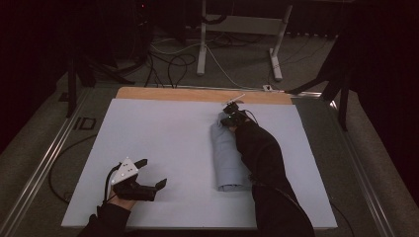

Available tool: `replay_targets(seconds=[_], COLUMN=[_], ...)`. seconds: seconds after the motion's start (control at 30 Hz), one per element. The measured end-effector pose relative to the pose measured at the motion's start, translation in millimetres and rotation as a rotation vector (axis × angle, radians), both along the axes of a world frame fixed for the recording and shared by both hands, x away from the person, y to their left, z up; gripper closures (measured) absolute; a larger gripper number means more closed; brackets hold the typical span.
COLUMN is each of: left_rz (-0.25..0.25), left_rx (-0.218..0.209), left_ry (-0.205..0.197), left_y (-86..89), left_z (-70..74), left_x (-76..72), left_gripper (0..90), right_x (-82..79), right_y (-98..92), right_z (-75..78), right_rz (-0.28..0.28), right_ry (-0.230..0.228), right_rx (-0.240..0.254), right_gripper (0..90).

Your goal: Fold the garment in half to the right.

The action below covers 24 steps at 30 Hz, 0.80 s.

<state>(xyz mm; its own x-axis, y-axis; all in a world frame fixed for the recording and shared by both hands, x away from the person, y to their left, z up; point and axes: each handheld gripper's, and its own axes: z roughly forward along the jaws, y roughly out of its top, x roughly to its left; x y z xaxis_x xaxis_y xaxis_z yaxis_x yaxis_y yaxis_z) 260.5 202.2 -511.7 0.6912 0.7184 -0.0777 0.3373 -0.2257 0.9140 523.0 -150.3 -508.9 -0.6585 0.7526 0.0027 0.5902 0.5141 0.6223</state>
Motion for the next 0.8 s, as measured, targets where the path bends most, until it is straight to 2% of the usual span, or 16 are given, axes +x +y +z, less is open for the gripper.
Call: replay_targets(seconds=[0.23, 0.27, 0.43, 0.47, 0.53, 0.67, 0.8], left_rz=[0.001, 0.000, 0.002, -0.004, -0.003, -0.007, -0.007], left_rx=[0.005, -0.001, 0.000, 0.006, 0.008, -0.001, -0.008], left_ry=[0.001, 0.001, 0.008, 0.009, 0.009, 0.004, 0.000], left_y=[0.3, 0.8, 1.5, 1.6, 1.6, 2.3, 3.6], left_z=[0.7, 0.7, -0.3, -0.8, -0.4, 1.7, 3.1], left_x=[-0.3, -0.3, 0.6, 0.8, 0.6, 0.2, -0.7], left_gripper=[0.3, 0.3, 0.3, 0.3, 0.3, 0.3, 0.3], right_x=[-9.5, -15.5, -28.1, -36.4, -43.1, -61.2, -86.0], right_y=[-6.6, -7.8, -10.1, -11.2, -12.4, -15.2, -17.1], right_z=[21.2, 28.3, 36.9, 40.6, 43.3, 48.0, 52.2], right_rz=[0.008, 0.013, 0.027, 0.035, 0.044, 0.068, 0.101], right_ry=[-0.035, -0.046, -0.055, -0.058, -0.063, -0.069, -0.078], right_rx=[0.040, 0.055, 0.082, 0.084, 0.085, 0.105, 0.137], right_gripper=[90.0, 90.0, 90.0, 90.0, 90.0, 90.0, 90.0])
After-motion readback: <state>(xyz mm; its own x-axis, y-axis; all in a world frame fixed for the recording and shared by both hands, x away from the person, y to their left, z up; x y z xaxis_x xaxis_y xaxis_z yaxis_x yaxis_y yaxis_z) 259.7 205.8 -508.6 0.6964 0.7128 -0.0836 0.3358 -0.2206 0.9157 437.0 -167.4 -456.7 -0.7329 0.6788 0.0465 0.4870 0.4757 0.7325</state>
